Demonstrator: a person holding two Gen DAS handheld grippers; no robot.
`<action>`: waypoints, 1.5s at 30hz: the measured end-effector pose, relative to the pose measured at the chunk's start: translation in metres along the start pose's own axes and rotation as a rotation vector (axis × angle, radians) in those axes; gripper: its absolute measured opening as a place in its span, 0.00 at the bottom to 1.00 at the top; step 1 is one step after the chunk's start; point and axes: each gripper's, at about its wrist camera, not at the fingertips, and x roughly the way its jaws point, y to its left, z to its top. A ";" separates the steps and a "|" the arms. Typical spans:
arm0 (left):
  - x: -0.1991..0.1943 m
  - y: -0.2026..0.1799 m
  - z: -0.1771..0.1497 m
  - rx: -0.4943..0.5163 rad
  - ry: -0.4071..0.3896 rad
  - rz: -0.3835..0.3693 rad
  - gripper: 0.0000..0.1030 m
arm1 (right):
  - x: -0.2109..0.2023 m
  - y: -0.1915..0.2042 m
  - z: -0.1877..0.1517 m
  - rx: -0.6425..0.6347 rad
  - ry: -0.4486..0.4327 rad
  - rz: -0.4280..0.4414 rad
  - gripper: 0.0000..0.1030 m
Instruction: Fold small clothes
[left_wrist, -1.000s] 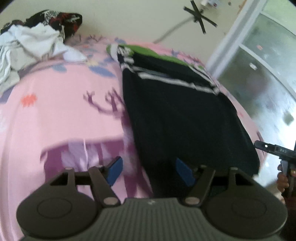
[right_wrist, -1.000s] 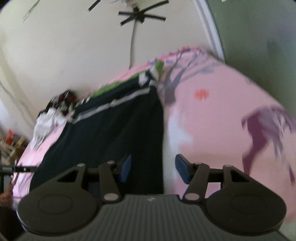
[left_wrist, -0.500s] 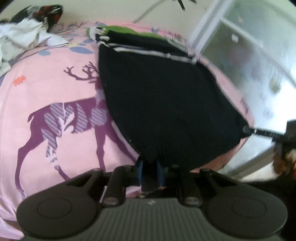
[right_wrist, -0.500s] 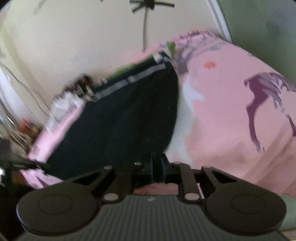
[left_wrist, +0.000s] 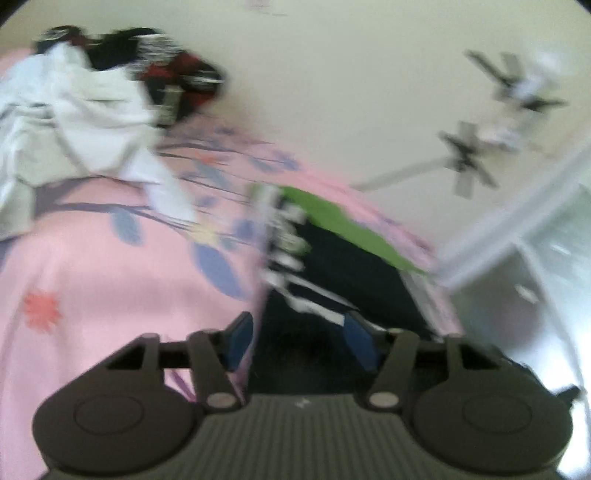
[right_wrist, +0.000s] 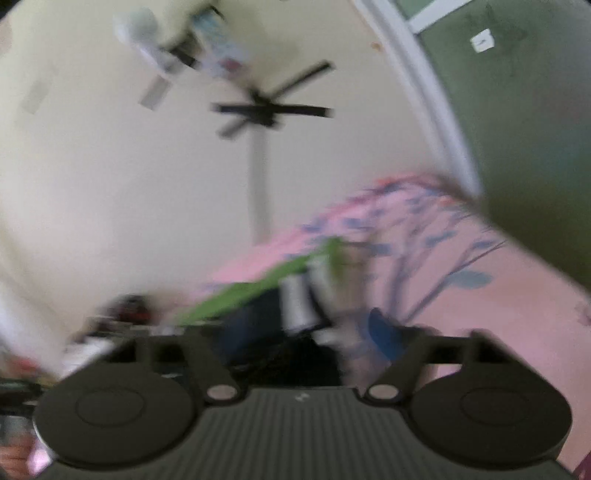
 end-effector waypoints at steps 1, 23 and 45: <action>0.005 0.004 -0.001 -0.009 0.010 -0.009 0.54 | 0.004 0.001 -0.002 -0.017 0.023 0.009 0.71; 0.039 -0.012 0.015 0.263 0.013 0.157 0.32 | 0.039 -0.005 0.011 -0.256 0.114 -0.086 0.53; 0.269 -0.116 0.135 0.527 0.210 0.190 0.56 | 0.313 0.072 0.083 -0.370 0.492 0.056 0.59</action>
